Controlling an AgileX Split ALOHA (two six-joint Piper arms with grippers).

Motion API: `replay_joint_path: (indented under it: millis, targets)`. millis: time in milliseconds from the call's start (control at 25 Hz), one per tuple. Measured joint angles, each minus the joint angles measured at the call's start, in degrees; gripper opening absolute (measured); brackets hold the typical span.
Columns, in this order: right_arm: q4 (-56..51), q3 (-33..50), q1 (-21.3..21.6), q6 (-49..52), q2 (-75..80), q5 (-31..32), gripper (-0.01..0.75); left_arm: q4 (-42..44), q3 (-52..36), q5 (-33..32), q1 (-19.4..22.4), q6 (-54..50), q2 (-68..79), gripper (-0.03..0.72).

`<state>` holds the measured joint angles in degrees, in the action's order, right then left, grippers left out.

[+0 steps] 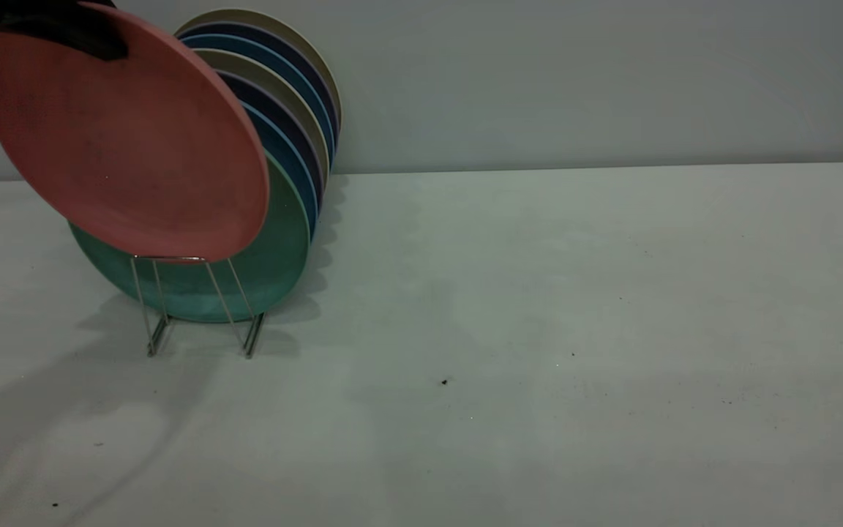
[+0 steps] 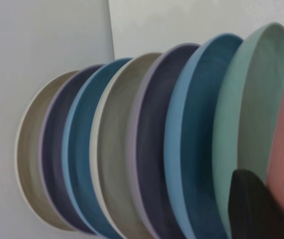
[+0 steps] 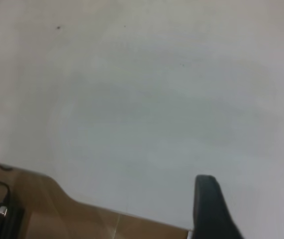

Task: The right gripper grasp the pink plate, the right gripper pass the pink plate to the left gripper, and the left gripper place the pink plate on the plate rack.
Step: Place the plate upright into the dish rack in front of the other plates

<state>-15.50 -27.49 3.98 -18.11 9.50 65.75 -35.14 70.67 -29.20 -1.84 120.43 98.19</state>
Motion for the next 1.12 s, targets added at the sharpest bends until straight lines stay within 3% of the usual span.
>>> replay_joint_path:
  millis: [800, 1120]
  targets:
    - [0.14, 0.0, 0.0, 0.05, 0.0, 0.0, 0.446, -0.1, 0.0, 1.6, 0.0, -2.6, 3.21, 0.096]
    - [0.21, 0.0, 0.0, 0.1, 0.0, 0.0, 0.446, -0.1, 0.0, 1.7, 0.0, -5.46, 3.26, 0.247]
